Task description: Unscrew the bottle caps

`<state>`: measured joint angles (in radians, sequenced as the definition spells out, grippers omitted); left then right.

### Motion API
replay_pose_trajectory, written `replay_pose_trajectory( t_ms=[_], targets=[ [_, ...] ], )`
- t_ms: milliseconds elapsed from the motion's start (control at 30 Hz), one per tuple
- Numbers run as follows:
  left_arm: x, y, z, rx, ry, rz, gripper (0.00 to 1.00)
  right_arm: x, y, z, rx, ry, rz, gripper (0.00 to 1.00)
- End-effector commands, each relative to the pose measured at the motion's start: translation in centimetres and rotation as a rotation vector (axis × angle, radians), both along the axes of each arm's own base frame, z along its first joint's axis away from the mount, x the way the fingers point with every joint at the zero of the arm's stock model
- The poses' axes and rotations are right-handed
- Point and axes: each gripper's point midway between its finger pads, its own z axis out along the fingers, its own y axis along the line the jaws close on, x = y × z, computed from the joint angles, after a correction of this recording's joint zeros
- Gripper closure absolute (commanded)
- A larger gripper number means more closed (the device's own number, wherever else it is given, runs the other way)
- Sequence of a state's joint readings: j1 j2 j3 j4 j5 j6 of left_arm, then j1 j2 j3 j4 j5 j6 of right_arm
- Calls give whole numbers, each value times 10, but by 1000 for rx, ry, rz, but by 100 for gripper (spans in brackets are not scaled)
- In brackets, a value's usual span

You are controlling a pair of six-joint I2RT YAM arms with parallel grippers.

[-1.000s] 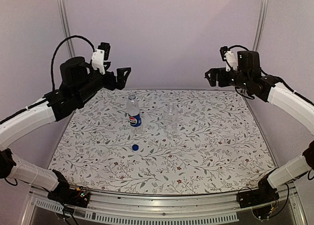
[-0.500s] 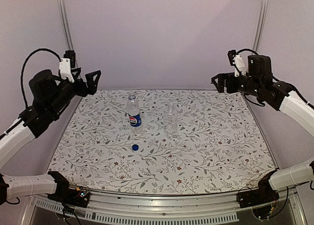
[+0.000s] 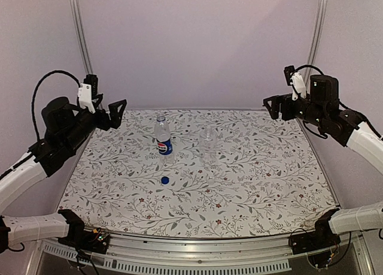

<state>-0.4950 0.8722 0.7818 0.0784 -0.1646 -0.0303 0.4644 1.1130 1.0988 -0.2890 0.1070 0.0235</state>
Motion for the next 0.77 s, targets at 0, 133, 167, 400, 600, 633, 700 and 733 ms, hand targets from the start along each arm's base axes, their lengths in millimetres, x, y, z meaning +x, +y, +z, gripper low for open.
replay_pose_trajectory(
  t_ms=[0, 133, 167, 400, 600, 633, 700, 733],
  targets=[
    [-3, 5, 9, -17, -53, 2, 0, 2, -3, 4, -4, -34, -19, 1],
    [-4, 5, 8, -19, -51, -5, 0, 3, -3, 1, -6, -30, -19, 1],
    [-4, 5, 8, -17, -49, -5, 0, 4, -3, 0, -9, -28, -23, 1],
    [-3, 4, 7, -16, -44, -11, 0, 3, -6, 1, -9, -33, -33, 1],
    [-3, 4, 7, -21, -40, -11, 0, 2, -7, 0, -11, -33, -37, 1],
    [-2, 4, 7, -21, -40, -9, 0, 3, -7, -2, -13, -29, -39, 1],
    [-2, 3, 7, -22, -37, -14, 0, 3, -5, -3, -12, -24, -32, 1],
    [-2, 3, 7, -23, -36, -17, 0, 4, -4, -4, -13, -23, -28, 1]
  ],
)
